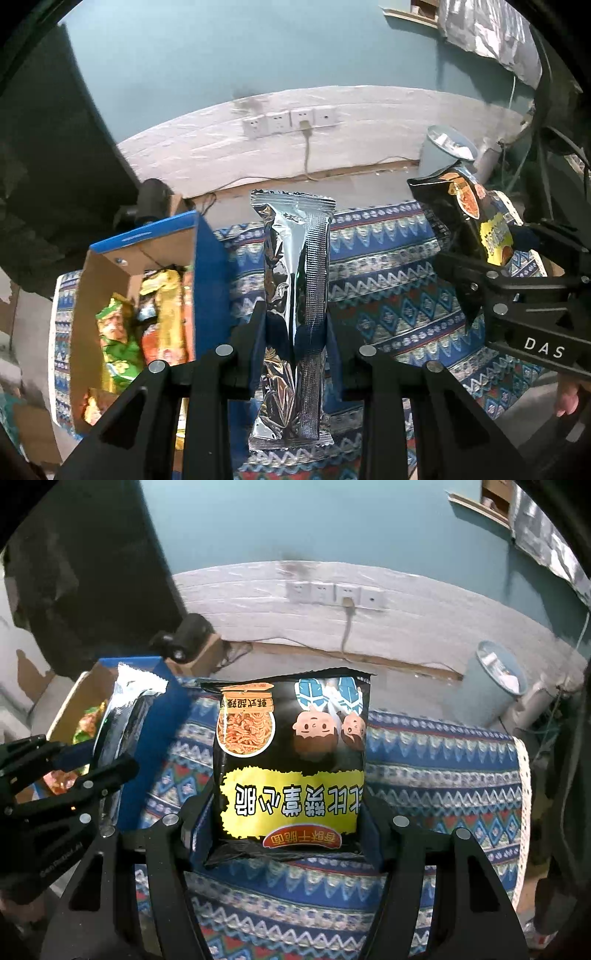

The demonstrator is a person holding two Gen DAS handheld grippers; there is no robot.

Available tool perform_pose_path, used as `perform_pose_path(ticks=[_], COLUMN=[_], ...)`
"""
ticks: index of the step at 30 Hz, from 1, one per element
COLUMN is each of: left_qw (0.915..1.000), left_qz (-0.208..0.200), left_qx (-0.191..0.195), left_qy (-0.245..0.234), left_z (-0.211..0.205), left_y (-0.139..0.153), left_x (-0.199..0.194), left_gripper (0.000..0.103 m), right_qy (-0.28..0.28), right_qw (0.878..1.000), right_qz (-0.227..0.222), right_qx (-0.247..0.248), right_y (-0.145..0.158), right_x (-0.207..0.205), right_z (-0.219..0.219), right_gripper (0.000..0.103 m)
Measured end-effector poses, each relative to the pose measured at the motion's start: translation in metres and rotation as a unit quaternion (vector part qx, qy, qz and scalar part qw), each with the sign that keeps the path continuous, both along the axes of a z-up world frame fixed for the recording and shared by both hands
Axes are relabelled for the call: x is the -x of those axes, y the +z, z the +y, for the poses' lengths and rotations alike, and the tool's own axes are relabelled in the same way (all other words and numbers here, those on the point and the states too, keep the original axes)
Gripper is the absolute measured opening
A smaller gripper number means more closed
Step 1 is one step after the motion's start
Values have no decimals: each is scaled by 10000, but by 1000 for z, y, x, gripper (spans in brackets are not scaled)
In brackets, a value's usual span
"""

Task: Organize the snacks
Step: 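Carry both snacks over the cardboard box and open both grippers to drop them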

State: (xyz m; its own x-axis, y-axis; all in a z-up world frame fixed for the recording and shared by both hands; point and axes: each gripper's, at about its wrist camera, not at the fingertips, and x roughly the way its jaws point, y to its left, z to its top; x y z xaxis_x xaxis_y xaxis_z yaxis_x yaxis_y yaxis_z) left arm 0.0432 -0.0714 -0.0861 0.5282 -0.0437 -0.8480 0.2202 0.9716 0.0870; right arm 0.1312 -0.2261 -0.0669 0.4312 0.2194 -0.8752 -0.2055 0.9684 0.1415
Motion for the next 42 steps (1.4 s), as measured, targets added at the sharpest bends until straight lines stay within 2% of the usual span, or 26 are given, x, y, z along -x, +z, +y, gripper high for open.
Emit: perform_pose_path(ticks=[11, 19, 32, 42], left_qw=[9995, 9973, 9869, 9793], left_qz=[-53, -34, 120, 256], left_qx=[139, 252, 489, 586], left_qy=[292, 696, 1535, 1919], left_z=[53, 108, 198, 232], left_y=[8, 3, -14, -27], left_x=[5, 9, 16, 15], left_gripper=[29, 29, 29, 29], right_qy=[366, 699, 1238, 1558], right_qw=[9993, 9974, 9919, 9872], right_qz=[-36, -59, 2, 244], right_qx=[-87, -141, -271, -254], right_y=[3, 8, 10, -5], right_x=[-13, -24, -37, -42], right_z=[57, 108, 190, 239], right_gripper=[64, 64, 64, 64])
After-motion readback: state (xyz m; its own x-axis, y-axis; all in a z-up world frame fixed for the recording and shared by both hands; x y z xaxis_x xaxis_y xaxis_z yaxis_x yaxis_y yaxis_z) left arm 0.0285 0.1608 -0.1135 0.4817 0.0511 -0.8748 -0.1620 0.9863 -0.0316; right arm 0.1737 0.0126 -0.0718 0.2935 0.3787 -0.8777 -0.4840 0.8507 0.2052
